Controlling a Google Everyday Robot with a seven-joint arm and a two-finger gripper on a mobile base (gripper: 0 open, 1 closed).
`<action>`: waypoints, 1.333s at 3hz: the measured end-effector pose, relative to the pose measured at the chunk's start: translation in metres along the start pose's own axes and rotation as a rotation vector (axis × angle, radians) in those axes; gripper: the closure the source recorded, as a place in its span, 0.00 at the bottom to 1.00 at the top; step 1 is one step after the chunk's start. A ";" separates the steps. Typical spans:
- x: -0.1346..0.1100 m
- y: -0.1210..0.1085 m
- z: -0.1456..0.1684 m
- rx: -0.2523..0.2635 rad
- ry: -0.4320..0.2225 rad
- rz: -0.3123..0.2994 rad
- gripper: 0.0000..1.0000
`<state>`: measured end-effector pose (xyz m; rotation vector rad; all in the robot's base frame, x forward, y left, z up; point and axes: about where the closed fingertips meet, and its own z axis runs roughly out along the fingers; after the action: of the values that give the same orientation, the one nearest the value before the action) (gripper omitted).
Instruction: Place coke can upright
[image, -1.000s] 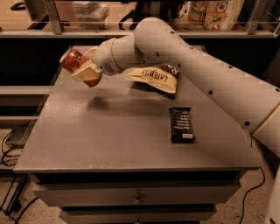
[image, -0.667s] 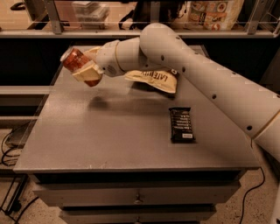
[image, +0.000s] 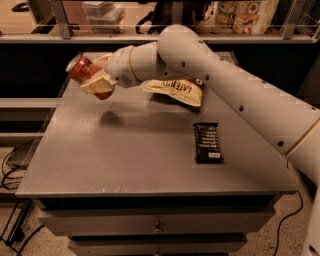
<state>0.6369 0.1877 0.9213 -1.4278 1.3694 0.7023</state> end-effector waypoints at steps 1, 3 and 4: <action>-0.005 0.006 0.007 -0.046 -0.046 -0.016 1.00; -0.015 0.022 0.021 -0.114 -0.199 -0.015 1.00; -0.017 0.030 0.024 -0.124 -0.254 -0.026 1.00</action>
Offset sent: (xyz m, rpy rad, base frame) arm -0.0185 0.0275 0.0021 0.1624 0.0007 0.1822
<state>0.6100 0.2204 0.9212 -1.3961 1.1249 0.9315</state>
